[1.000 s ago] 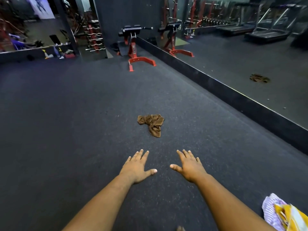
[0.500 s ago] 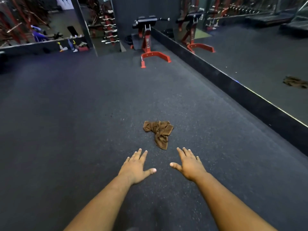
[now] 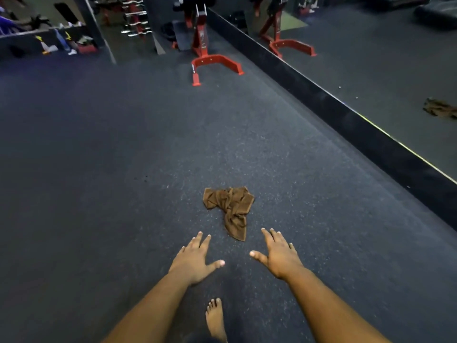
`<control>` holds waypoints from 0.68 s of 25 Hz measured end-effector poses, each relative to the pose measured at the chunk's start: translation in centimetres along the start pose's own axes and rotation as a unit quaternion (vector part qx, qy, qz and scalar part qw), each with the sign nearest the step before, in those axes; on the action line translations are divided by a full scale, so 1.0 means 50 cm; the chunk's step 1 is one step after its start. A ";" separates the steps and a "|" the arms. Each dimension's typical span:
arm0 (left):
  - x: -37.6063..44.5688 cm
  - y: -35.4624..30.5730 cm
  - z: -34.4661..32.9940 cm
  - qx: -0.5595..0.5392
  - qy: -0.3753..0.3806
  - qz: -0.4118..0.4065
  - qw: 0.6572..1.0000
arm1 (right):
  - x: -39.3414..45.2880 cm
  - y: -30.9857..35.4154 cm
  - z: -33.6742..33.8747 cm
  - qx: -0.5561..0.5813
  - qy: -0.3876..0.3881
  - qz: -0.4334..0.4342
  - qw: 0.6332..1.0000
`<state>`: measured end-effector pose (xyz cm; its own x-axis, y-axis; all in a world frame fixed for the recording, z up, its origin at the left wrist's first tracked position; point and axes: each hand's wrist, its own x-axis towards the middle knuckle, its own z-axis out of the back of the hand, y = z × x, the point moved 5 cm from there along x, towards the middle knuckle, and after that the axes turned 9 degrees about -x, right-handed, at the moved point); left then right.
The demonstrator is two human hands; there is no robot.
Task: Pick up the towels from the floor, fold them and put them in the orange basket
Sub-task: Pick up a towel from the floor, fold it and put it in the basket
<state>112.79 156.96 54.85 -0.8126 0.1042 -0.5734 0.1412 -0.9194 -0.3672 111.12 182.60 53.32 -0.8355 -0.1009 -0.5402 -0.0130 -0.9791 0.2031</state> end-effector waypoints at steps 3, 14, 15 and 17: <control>0.102 0.023 0.060 0.014 0.014 0.002 1.000 | 0.089 0.031 0.030 0.016 0.006 -0.001 1.000; 0.577 0.011 0.064 0.006 0.072 0.023 0.997 | 0.577 -0.020 0.008 0.058 0.094 -0.031 0.993; 0.626 0.017 0.047 0.000 0.080 0.032 0.996 | 0.630 -0.032 -0.011 0.056 0.101 -0.033 0.993; 0.723 0.043 -0.001 -0.012 0.098 0.047 0.994 | 0.734 -0.054 -0.062 0.047 0.120 -0.037 0.991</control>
<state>83.72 158.79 33.29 -0.6695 0.0933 -0.7370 0.2261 -0.9194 -0.3218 82.20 181.00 30.42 -0.6762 -0.0794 -0.7324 -0.1300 -0.9657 0.2247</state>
